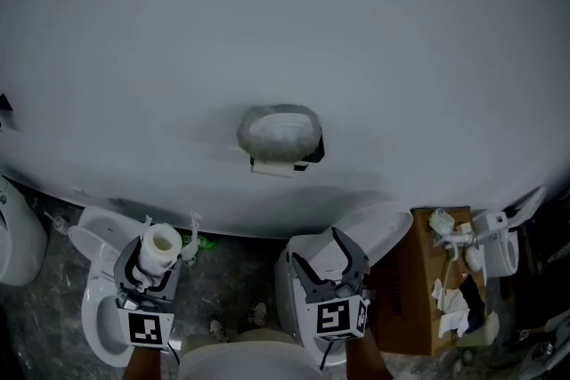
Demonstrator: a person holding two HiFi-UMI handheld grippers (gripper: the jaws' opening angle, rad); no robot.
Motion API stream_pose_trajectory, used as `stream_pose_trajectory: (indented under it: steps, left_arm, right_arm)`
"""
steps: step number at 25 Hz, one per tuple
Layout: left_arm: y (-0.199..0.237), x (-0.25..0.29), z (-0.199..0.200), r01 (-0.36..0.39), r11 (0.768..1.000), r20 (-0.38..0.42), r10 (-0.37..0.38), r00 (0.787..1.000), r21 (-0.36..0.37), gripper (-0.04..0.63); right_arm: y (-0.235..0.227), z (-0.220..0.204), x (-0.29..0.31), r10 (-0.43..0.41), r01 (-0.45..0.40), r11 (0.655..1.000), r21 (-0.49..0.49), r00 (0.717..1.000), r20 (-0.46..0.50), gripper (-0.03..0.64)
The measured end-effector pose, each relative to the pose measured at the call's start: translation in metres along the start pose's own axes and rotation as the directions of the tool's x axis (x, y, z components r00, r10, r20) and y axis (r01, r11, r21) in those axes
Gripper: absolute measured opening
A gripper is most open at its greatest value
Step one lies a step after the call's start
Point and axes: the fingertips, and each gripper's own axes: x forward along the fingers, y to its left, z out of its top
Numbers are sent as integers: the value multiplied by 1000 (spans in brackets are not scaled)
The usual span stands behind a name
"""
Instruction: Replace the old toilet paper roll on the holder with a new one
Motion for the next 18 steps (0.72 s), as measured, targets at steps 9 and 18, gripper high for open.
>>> stream_pose_trajectory:
  steps: [9, 18]
  left_arm:
    - [-11, 30, 13, -27, 1000, 2, 27, 1000, 2, 299]
    - [-16, 42, 15, -44, 998, -7, 44, 999, -46, 299]
  right_arm:
    - [-17, -3, 72, 81, -70, 981, -180, 995, 59, 337]
    - [-16, -15, 140, 61, -46, 949, -311, 997, 38, 337]
